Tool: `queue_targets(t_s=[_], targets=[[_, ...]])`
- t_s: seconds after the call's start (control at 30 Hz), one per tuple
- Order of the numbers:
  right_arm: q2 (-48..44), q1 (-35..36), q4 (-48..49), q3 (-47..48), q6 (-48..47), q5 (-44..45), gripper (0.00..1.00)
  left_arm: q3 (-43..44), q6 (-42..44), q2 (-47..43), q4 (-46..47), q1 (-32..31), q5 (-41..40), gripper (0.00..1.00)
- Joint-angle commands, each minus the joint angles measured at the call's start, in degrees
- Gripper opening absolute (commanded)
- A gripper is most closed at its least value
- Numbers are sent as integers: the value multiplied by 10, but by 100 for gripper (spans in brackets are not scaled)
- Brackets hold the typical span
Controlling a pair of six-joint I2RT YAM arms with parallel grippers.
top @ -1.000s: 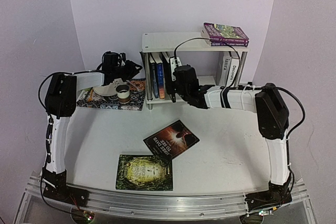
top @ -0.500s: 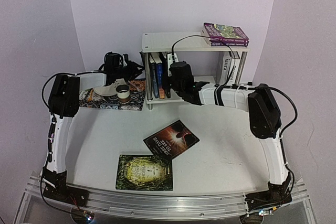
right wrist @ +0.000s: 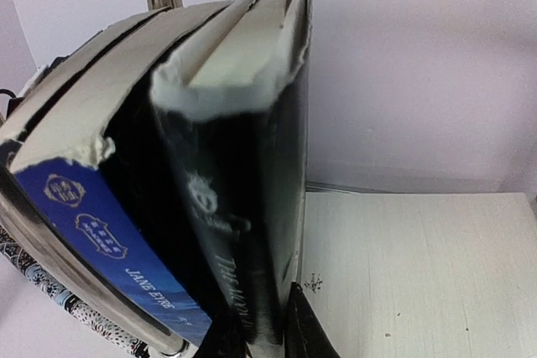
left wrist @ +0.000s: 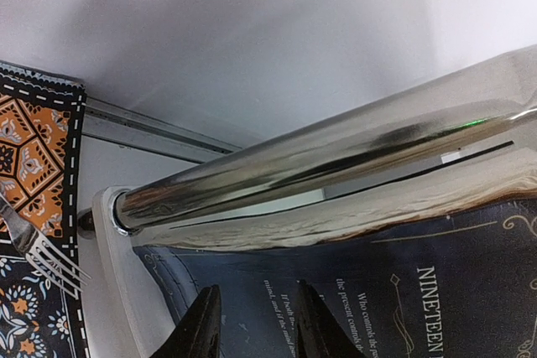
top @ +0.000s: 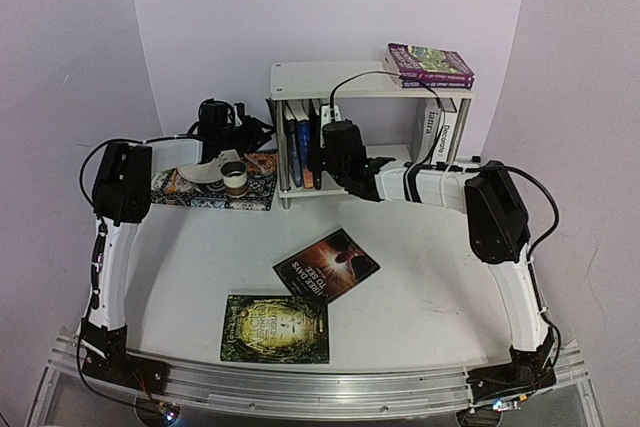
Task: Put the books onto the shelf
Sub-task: Place the book on the shelf.
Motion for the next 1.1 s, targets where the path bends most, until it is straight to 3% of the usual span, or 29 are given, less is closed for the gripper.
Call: queue_targets(t_s=[0.0, 0.57, 0.77, 1.07], targets=[[-19, 0, 78, 28, 14, 14, 22, 15, -6, -21, 19, -2, 10, 31], [-67, 7, 74, -22, -15, -8, 38, -16, -3, -47, 19, -2, 6, 31], [-87, 13, 81, -46, -65, -50, 30, -25, -1, -54, 19, -2, 7, 31], [-97, 14, 60, -45, -131, -84, 28, -28, -1, -58, 19, -2, 8, 31]])
